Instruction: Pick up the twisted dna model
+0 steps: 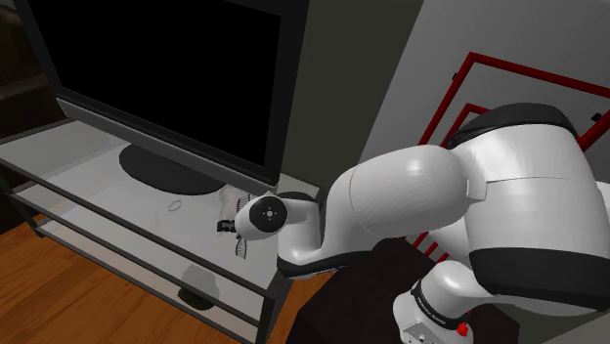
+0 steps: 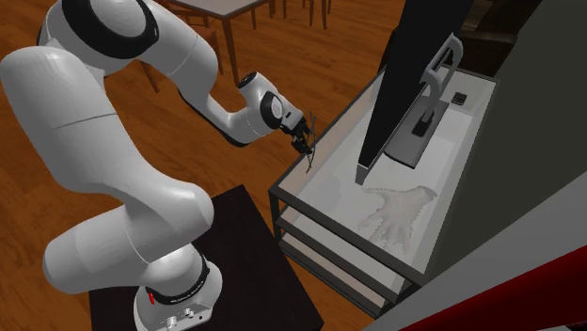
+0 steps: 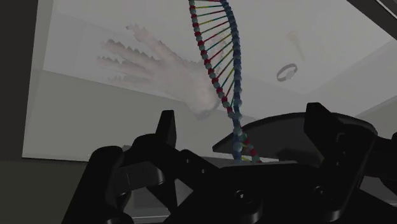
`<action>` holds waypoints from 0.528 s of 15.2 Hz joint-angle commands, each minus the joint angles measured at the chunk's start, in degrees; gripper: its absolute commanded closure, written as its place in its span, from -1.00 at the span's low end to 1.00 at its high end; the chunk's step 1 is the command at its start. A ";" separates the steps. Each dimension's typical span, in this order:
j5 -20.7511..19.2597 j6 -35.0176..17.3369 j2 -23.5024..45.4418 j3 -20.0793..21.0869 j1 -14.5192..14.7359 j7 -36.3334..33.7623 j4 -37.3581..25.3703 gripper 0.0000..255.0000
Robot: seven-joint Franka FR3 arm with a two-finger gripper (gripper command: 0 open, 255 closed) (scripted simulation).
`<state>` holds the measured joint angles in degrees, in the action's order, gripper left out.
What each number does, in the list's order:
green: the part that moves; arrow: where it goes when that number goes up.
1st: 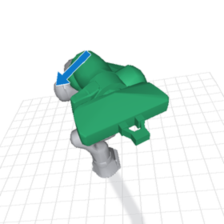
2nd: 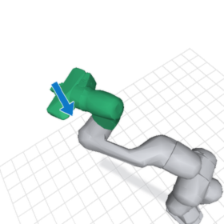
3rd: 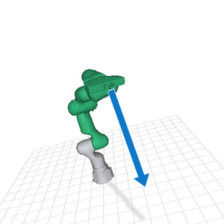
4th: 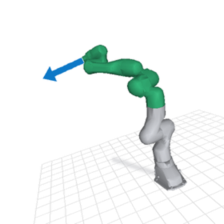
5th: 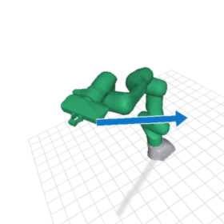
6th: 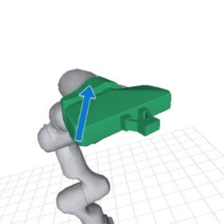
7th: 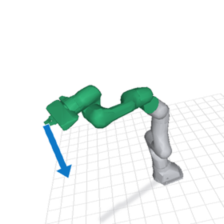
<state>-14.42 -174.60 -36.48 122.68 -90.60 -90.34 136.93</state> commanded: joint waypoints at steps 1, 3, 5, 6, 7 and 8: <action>0.48 -1.31 -1.61 1.67 -1.45 -0.53 -0.34 -1.00; 0.59 -1.63 -2.03 2.09 -1.80 -0.67 -0.45 -1.00; 0.59 -1.67 -2.04 2.09 -1.83 -0.66 -0.43 1.00; 0.59 -1.68 -2.02 2.05 -1.76 -0.68 -0.37 1.00; 0.59 -1.67 -2.02 2.04 -1.74 -0.68 -0.36 1.00; 0.59 -1.66 -2.02 2.04 -1.74 -0.68 -0.37 1.00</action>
<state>-13.83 -176.24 -38.49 124.70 -92.35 -91.02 136.56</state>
